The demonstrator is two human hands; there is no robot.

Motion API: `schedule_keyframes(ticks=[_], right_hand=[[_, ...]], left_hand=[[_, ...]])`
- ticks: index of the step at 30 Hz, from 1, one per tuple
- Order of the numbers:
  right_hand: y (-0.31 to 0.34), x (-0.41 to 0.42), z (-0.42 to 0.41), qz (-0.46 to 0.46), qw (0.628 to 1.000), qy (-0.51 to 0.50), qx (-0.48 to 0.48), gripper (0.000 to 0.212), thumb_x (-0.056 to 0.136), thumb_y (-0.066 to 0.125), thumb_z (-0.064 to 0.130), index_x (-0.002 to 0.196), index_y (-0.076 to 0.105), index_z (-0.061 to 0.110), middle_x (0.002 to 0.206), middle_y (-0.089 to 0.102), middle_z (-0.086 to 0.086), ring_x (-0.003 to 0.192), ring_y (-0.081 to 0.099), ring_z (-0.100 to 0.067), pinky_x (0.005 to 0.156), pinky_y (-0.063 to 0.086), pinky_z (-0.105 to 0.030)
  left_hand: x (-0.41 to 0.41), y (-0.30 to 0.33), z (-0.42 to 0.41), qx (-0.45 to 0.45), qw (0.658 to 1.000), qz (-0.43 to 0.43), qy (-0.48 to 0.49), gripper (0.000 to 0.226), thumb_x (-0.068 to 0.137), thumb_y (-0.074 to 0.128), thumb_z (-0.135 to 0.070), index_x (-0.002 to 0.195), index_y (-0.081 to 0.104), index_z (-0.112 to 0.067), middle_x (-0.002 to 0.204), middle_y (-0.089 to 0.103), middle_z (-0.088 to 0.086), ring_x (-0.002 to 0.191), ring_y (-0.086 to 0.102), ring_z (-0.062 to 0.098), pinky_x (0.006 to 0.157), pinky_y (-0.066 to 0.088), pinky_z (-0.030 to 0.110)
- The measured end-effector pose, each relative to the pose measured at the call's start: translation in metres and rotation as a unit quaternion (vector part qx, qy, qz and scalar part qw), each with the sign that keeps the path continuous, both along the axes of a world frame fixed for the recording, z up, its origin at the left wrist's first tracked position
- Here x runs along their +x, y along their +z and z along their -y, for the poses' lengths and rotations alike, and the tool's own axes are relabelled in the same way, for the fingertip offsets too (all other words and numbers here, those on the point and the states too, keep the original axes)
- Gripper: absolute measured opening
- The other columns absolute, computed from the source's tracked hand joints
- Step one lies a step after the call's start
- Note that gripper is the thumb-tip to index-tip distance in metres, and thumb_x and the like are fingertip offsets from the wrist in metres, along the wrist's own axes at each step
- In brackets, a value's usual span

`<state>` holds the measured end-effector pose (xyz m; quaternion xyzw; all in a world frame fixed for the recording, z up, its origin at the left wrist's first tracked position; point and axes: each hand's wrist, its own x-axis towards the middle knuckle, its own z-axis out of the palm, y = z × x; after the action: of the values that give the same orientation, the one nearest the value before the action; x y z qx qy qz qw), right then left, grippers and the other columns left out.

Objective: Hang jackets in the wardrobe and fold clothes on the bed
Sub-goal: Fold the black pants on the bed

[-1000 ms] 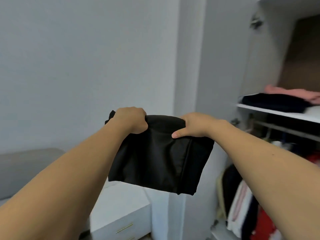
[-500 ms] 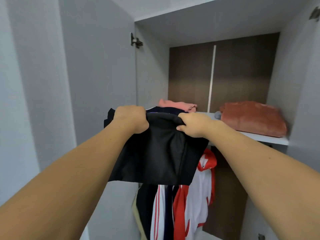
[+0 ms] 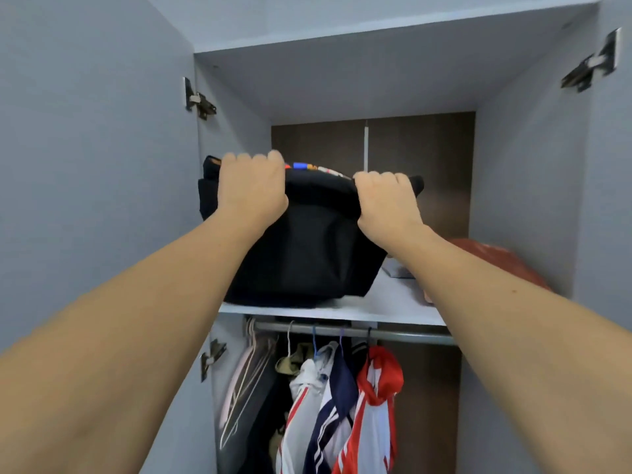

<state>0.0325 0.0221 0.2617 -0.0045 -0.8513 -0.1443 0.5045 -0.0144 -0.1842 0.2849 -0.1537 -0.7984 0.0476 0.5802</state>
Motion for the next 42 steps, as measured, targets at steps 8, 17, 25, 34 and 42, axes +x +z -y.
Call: schedule_keyframes(ticks=[8, 17, 25, 34, 42], right_hand=[[0.028, -0.028, -0.039, -0.122, 0.988, -0.069, 0.061, 0.034, 0.073, 0.059, 0.004, 0.107, 0.056, 0.007, 0.095, 0.061, -0.013, 0.088, 0.056, -0.036, 0.081, 0.038, -0.041], [0.041, -0.072, -0.098, -0.151, 0.978, -0.118, 0.088, 0.034, 0.072, 0.052, 0.001, 0.105, 0.056, 0.005, 0.09, 0.059, -0.013, 0.083, 0.053, -0.036, 0.081, 0.037, -0.043], [0.075, -0.141, -0.183, -0.176, 0.973, -0.107, 0.102, 0.04, 0.072, 0.048, 0.001, 0.11, 0.056, 0.006, 0.094, 0.06, -0.01, 0.087, 0.053, -0.034, 0.087, 0.037, -0.042], [0.091, -0.226, -0.3, -0.101, 0.978, -0.145, 0.109, 0.038, 0.079, 0.048, 0.007, 0.116, 0.051, 0.009, 0.106, 0.059, -0.01, 0.097, 0.053, -0.033, 0.094, 0.033, -0.041], [0.12, -0.284, -0.345, 0.069, 0.971, -0.227, 0.013, 0.041, 0.088, 0.049, 0.015, 0.128, 0.047, 0.009, 0.129, 0.056, -0.014, 0.121, 0.048, -0.034, 0.11, 0.025, -0.047]], left_hand=[[-0.051, 0.025, -0.039, 0.01, 0.995, -0.068, -0.07, 0.025, 0.076, 0.058, -0.013, 0.087, 0.036, -0.014, 0.077, 0.046, 0.007, 0.07, 0.044, 0.028, 0.069, 0.035, 0.04], [-0.098, 0.037, -0.101, 0.032, 0.995, -0.038, -0.092, 0.026, 0.081, 0.058, -0.016, 0.09, 0.033, -0.013, 0.08, 0.044, 0.006, 0.073, 0.04, 0.026, 0.07, 0.03, 0.039], [-0.157, 0.059, -0.185, 0.063, 0.993, -0.062, -0.076, 0.021, 0.082, 0.056, -0.014, 0.094, 0.04, -0.011, 0.092, 0.057, 0.012, 0.078, 0.048, 0.03, 0.071, 0.03, 0.04], [-0.242, 0.07, -0.306, 0.072, 0.992, 0.043, -0.098, 0.027, 0.085, 0.055, -0.024, 0.107, 0.049, -0.01, 0.106, 0.062, 0.011, 0.097, 0.058, 0.034, 0.079, 0.037, 0.042], [-0.31, 0.097, -0.381, 0.104, 0.941, 0.287, -0.143, 0.035, 0.085, 0.042, -0.02, 0.116, 0.055, -0.012, 0.12, 0.059, 0.013, 0.087, 0.05, 0.031, 0.075, 0.041, 0.038]])
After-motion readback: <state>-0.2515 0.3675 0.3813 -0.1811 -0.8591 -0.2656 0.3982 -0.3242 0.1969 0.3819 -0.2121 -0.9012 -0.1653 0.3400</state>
